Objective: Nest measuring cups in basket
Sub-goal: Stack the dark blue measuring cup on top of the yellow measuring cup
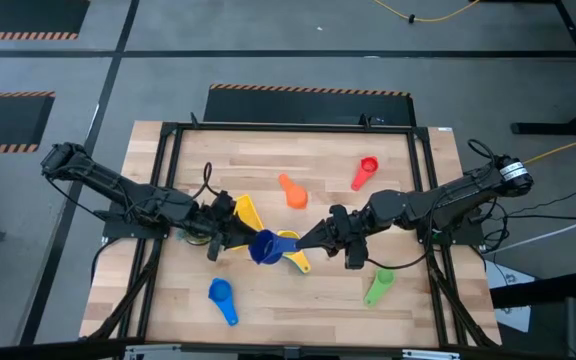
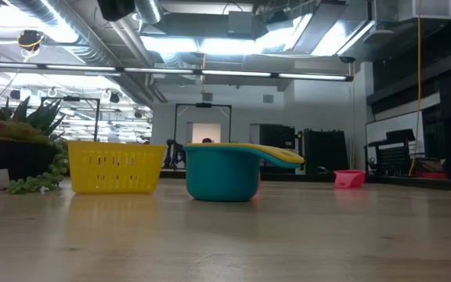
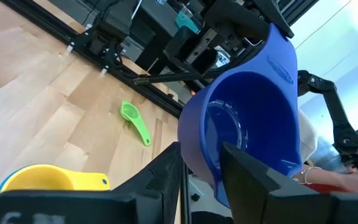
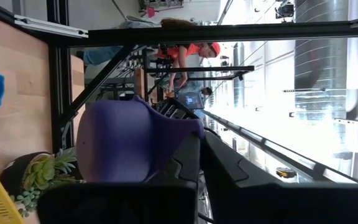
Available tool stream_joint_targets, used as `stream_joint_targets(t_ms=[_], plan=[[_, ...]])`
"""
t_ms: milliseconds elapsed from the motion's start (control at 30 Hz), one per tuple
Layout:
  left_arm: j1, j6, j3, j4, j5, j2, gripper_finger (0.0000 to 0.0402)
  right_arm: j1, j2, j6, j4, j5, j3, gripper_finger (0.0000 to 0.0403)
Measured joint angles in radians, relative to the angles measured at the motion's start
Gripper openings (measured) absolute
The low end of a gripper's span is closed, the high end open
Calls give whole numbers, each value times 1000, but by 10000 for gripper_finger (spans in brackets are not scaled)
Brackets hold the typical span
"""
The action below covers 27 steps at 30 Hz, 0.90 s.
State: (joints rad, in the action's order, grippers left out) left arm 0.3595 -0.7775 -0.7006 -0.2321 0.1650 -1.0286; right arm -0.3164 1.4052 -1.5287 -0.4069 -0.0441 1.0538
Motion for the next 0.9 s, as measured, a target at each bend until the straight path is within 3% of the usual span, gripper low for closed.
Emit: stream_joint_targets(t_ms=[400,900], plan=[[-1,-16,0,-3,10,0,9,0,0,0,0,-2,0,20],[-1,-9,0,-3,24,0,4,0,0,5,0,-2,0,34]])
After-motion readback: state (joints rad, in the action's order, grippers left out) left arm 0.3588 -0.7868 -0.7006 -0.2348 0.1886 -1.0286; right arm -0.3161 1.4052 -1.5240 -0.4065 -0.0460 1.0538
